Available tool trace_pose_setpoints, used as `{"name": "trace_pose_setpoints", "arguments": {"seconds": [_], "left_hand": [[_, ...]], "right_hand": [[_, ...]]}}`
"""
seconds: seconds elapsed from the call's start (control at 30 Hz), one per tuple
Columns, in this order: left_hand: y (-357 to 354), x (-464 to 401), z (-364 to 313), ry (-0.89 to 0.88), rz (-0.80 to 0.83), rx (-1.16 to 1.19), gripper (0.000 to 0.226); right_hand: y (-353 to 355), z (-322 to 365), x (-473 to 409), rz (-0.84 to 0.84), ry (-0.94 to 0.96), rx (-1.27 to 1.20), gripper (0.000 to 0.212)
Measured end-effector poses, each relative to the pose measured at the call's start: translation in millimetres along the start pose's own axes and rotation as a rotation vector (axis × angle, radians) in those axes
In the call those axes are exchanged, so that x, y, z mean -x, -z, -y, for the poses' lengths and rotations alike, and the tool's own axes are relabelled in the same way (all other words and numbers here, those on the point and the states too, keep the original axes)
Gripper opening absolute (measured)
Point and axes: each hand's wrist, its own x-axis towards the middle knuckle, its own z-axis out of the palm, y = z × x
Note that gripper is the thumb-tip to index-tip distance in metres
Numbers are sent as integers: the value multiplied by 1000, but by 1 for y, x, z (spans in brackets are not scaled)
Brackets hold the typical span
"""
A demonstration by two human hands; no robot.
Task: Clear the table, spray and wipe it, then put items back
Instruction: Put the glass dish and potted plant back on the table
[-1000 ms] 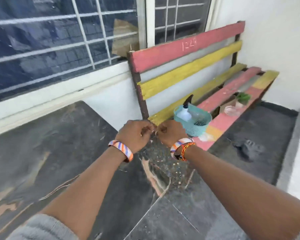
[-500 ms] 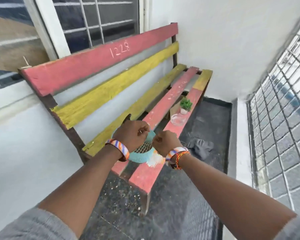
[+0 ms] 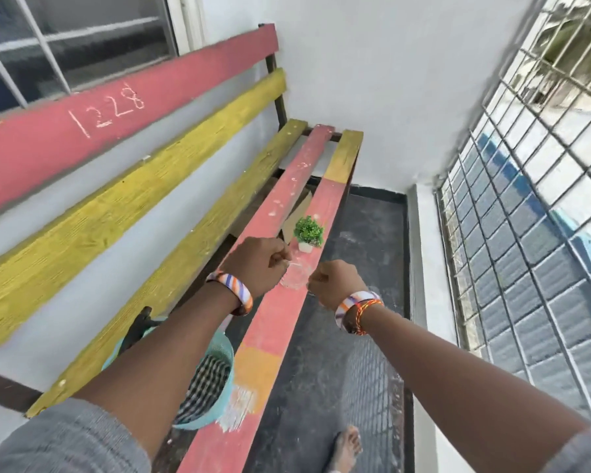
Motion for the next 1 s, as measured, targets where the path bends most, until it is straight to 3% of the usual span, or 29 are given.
{"name": "trace_pose_setpoints", "arguments": {"seconds": [0.17, 0.4, 0.63, 0.77, 0.83, 0.9, 1.0], "left_hand": [[-52, -82, 14, 146, 64, 34, 12], [-104, -148, 55, 593, 127, 178, 21], [-118, -186, 105, 887, 280, 266, 19], [-129, -221, 145, 910, 321, 213, 27], [-140, -232, 159, 910, 366, 158, 30], [-157, -237, 170, 928, 436, 122, 47], [-179, -237, 182, 921, 532, 89, 54]], "right_hand": [[29, -55, -84, 118, -25, 74, 24], [46, -112, -174, 294, -39, 181, 20], [31, -128, -251, 466, -40, 248, 24], [14, -130, -295, 572, -64, 242, 52], [0, -131, -312, 552, -115, 203, 70], [-18, -134, -332, 498, -181, 111, 91], [-42, -138, -353, 451, -164, -25, 119]]}}
